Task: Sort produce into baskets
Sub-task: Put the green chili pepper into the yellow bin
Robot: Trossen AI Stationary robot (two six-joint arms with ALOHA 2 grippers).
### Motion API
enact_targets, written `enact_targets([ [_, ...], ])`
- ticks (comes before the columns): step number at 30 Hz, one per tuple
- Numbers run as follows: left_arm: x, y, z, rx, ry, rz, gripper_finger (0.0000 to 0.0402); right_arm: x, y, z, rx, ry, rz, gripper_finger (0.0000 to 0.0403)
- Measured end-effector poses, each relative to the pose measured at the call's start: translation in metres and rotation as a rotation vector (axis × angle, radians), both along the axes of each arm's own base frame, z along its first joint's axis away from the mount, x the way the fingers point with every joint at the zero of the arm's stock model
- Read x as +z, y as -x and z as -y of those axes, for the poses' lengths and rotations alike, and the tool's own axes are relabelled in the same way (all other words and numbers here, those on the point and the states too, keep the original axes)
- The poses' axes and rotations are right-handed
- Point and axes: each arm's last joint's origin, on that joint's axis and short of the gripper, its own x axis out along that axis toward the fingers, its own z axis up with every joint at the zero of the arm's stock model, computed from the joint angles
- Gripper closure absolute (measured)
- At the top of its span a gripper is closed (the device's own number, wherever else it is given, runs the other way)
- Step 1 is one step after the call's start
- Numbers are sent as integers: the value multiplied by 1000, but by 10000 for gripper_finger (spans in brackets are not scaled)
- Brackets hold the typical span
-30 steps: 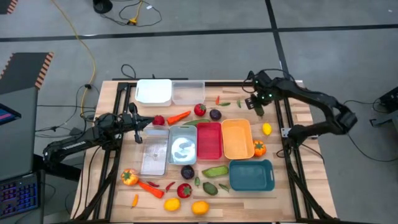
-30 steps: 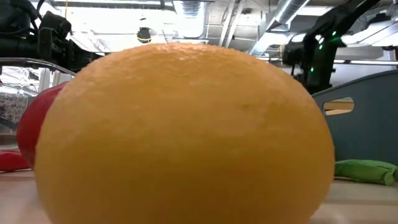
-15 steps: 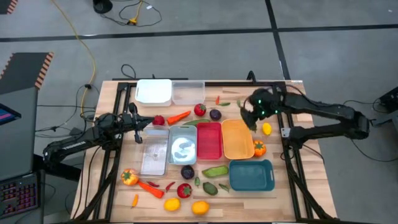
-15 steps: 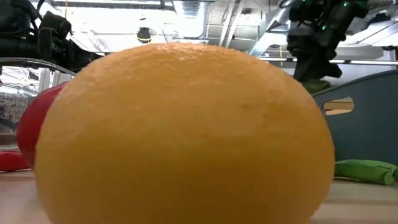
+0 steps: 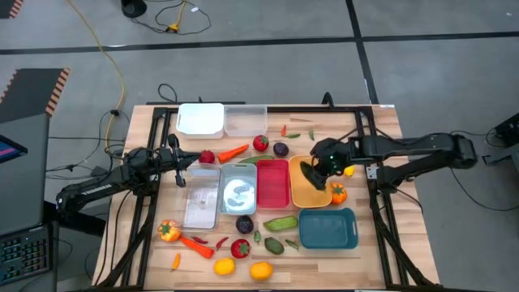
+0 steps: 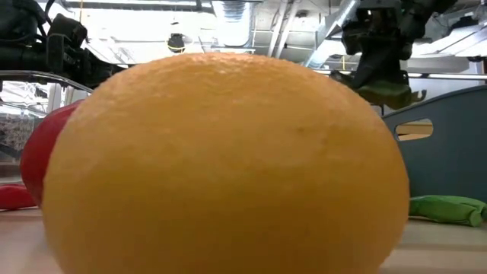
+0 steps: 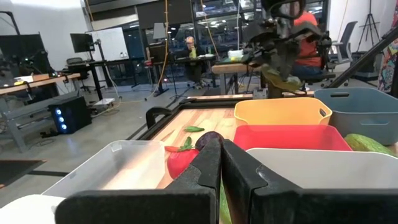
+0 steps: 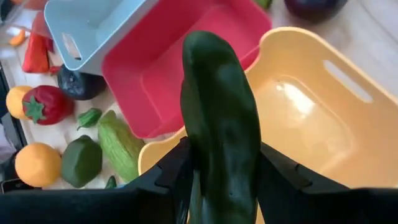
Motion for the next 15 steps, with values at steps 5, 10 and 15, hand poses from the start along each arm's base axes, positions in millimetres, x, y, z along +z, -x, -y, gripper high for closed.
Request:
enact_targets([
  [5,0,0,0,0,0,-1,401,-10,-8,-2,16,-12,-46,231],
  [10,0,0,0,0,0,0,401,-20,-15,-2,43,-63,-91,204],
  [15,0,0,0,0,0,0,401,-29,-21,2,42,-82,-129,172],
])
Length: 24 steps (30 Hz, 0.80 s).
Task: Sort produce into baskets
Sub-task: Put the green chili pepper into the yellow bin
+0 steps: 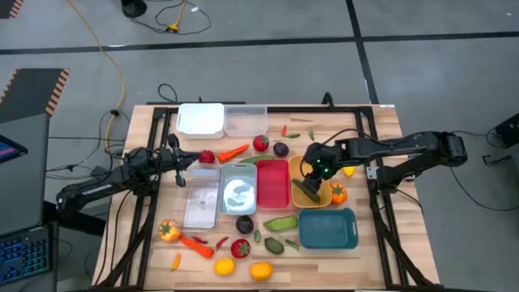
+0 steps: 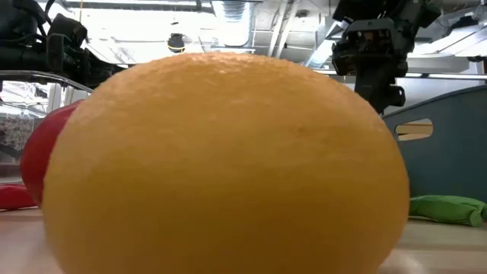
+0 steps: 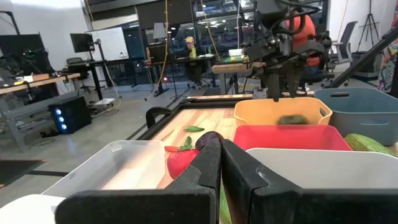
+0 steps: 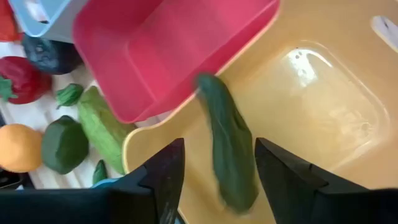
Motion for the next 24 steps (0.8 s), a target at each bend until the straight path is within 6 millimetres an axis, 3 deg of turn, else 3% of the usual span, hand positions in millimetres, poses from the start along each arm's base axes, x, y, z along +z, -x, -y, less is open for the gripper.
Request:
enact_targets([
  [7,0,0,0,0,0,0,401,3,2,11,8,-9,24,164],
  [12,0,0,0,0,0,0,401,18,4,29,-36,23,85,167],
  [18,0,0,0,0,0,0,401,46,1,63,-87,276,166,173],
  [21,0,0,0,0,0,1,401,51,4,84,-154,408,182,175],
  [24,0,0,0,0,0,0,401,50,12,104,-240,422,157,176],
])
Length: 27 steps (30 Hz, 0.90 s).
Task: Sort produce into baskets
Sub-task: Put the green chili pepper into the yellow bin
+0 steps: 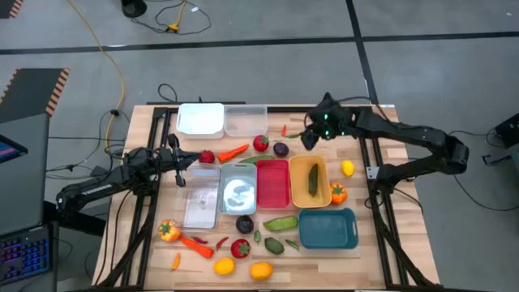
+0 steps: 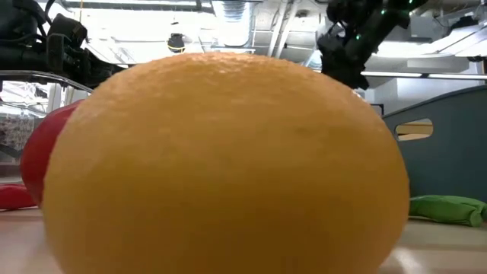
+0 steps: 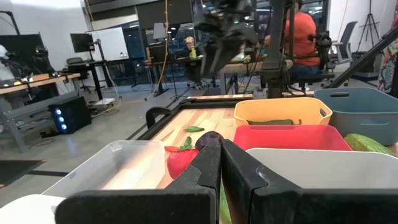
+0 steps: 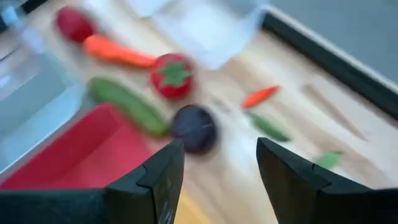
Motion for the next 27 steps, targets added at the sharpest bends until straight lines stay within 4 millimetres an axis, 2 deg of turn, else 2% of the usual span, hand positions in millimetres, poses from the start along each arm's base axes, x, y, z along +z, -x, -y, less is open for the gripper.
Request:
enact_targets([
  [6,0,0,0,0,0,0,401,-20,9,34,-153,-65,-76,177],
  [16,0,0,0,0,0,0,401,-78,1,77,-264,-177,-225,177],
  [21,0,0,0,4,0,0,401,-103,0,91,-313,-229,-271,177],
  [27,0,0,0,16,1,-1,401,-127,-3,97,-338,-284,-325,187],
])
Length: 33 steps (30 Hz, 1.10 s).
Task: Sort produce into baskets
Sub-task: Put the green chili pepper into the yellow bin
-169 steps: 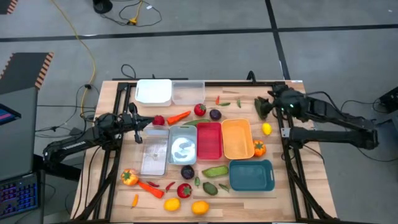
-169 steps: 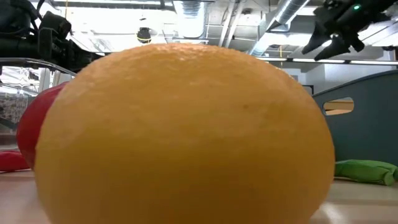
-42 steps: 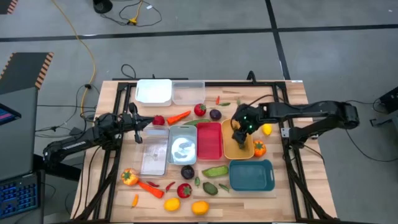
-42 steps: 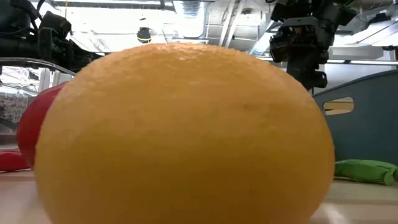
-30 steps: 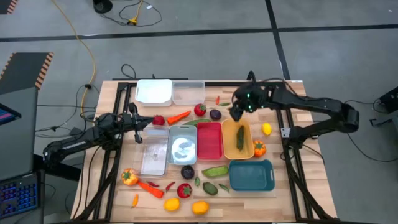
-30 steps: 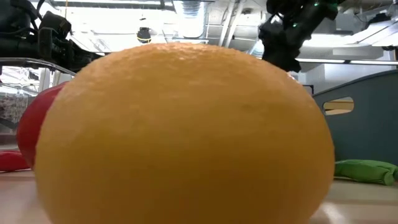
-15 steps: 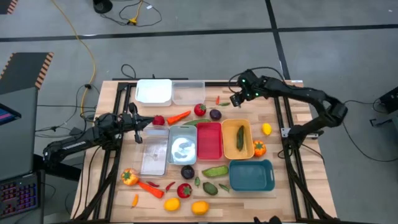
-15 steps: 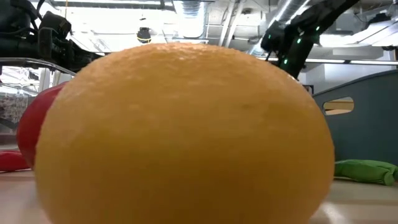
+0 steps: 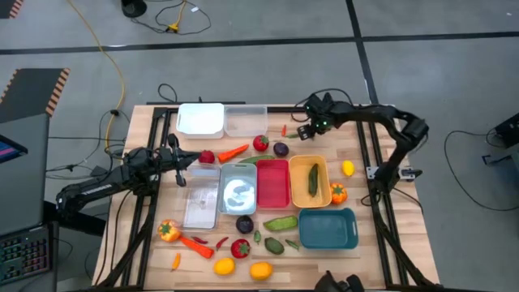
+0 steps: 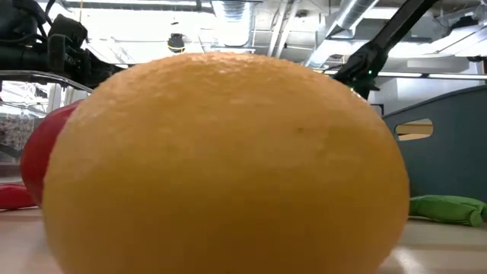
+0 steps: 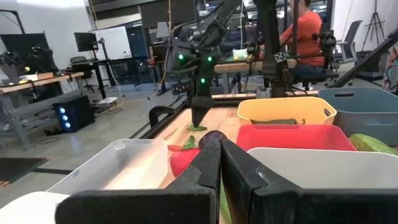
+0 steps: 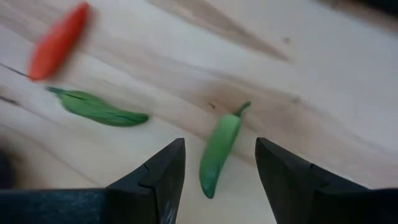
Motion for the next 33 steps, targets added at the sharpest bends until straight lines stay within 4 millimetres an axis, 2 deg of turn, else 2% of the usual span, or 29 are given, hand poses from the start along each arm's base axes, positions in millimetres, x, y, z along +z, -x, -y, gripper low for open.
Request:
enact_targets([
  [7,0,0,0,8,1,-2,401,-16,-4,3,-2,-25,-33,235],
  [15,0,0,0,8,1,-2,401,-8,-2,1,-1,-10,-14,326],
  [19,0,0,0,7,1,-2,401,11,1,-1,1,30,38,346],
  [25,0,0,0,8,1,-3,401,52,4,-18,59,59,181,343],
  [29,0,0,0,9,-1,3,401,81,1,-45,178,36,306,342],
  [33,0,0,0,13,-5,3,401,103,-4,-83,327,16,377,342],
])
